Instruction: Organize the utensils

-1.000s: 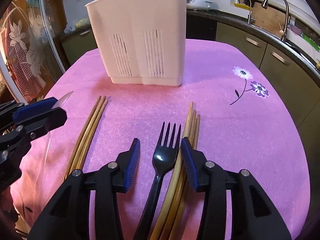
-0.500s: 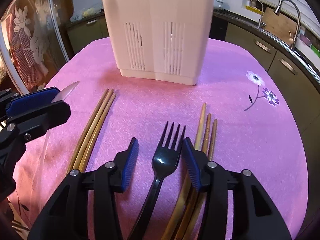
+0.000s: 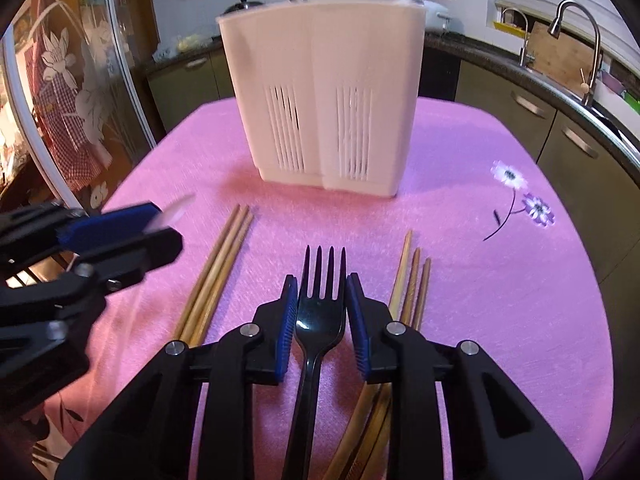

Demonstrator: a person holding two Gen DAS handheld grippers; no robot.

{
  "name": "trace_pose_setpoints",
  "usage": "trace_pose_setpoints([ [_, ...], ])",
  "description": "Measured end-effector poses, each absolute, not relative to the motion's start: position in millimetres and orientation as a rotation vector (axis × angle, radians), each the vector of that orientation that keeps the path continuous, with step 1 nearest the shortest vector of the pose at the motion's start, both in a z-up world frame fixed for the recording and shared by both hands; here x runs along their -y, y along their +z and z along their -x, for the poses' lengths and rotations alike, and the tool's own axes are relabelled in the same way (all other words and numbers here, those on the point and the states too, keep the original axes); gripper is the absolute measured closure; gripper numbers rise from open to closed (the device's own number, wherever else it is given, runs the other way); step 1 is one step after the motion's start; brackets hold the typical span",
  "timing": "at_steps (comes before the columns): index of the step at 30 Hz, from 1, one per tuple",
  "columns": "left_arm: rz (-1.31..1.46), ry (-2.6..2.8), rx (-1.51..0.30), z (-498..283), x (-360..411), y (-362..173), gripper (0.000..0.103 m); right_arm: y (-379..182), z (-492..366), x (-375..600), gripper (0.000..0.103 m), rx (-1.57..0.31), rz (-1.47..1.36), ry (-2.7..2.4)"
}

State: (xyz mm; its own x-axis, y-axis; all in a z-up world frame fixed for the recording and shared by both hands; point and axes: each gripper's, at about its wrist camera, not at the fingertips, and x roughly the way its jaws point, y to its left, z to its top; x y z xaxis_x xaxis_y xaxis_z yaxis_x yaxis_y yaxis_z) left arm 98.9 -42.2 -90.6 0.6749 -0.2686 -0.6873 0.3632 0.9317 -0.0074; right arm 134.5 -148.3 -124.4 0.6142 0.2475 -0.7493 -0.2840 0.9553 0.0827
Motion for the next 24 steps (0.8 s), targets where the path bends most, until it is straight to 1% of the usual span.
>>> trace_pose_setpoints([
  [12, -0.132, -0.362, -0.736, -97.6, 42.9, -80.7, 0.079, -71.5, -111.3, 177.7, 0.078, -0.723, -0.04, 0.323],
  [16, -0.134, -0.361, -0.702, -96.3, 44.2, -65.7, 0.081, -51.6, -104.9, 186.9, 0.078, -0.662, -0.077, 0.338],
  [24, -0.153, -0.356, -0.629, -101.2, 47.2, -28.9, 0.081, -21.6, -104.4, 194.2, 0.078, -0.567, -0.096, 0.348],
])
